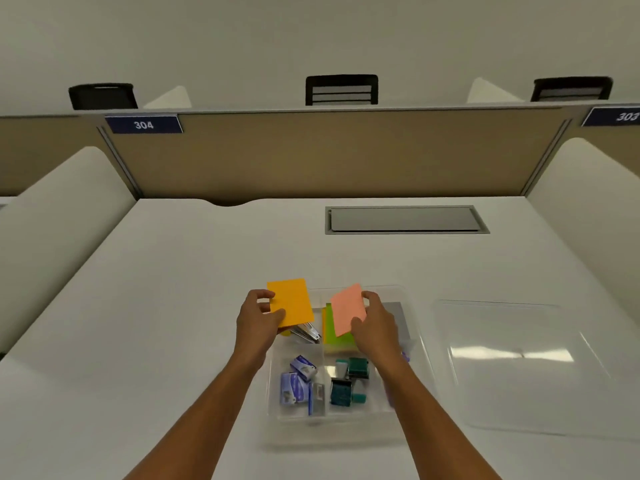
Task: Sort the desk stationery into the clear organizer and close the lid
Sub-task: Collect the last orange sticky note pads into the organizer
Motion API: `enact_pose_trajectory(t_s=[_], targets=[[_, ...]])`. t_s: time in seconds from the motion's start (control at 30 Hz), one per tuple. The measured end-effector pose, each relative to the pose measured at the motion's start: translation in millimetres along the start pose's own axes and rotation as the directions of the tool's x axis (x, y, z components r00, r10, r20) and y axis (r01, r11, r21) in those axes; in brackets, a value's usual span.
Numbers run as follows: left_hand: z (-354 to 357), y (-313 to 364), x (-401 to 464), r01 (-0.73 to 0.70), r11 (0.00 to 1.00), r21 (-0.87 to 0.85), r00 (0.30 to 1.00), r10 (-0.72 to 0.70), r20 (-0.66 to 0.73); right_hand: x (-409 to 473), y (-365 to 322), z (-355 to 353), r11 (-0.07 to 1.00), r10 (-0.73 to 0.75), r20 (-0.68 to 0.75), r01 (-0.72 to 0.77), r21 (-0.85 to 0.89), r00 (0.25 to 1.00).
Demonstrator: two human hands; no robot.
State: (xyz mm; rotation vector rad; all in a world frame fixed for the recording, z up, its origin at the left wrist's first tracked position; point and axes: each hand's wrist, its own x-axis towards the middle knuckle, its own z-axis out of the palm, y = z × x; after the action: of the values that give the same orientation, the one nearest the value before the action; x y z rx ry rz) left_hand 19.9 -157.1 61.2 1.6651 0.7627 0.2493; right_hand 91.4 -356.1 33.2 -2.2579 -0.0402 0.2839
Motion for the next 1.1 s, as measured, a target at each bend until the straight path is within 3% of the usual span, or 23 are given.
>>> enact_pose_trajectory(t_s=[0.17,0.27,0.47,0.77,0.97,1.1], targets=[[27.9,12.8,-2.4,-0.095,0.991,0.098,0.995,0.092,0.033,-6.9,2.2,8.7,0.984,-0.041,0.169,0.07,-0.167,0.985],[42.1,14.8,-0.6,-0.108,0.985,0.134,0.993,0.101,0.059,-8.0,1.9,4.6,0.974,-0.064,0.177,0.101,-0.205,0.982],[69.3,9.6,4.7,-0.149,0.926,0.346,0.983,0.102,0.15,-3.7,17.7,-34.2,0.986,-0.113,0.146,0.129,-0.108,0.983],[92.6,-1.0,6.2,-0.194,0.808,0.557,0.971,0.078,0.225,-4.4,61.3,-87.3,0.99,-0.044,-0.046,0.049,0.128,0.998],[105.3,7.1,0.3,-0.244,0.619,0.746,0.95,-0.001,0.311,-7.8,84.0,-107.3,0.986,0.007,-0.13,0.015,0.166,0.991],[110.0,6.8,-3.3,-0.288,0.554,0.781,0.941,0.013,0.337,-9.0,97.1,-112.7,0.983,0.036,-0.158,-0.006,0.182,0.987]])
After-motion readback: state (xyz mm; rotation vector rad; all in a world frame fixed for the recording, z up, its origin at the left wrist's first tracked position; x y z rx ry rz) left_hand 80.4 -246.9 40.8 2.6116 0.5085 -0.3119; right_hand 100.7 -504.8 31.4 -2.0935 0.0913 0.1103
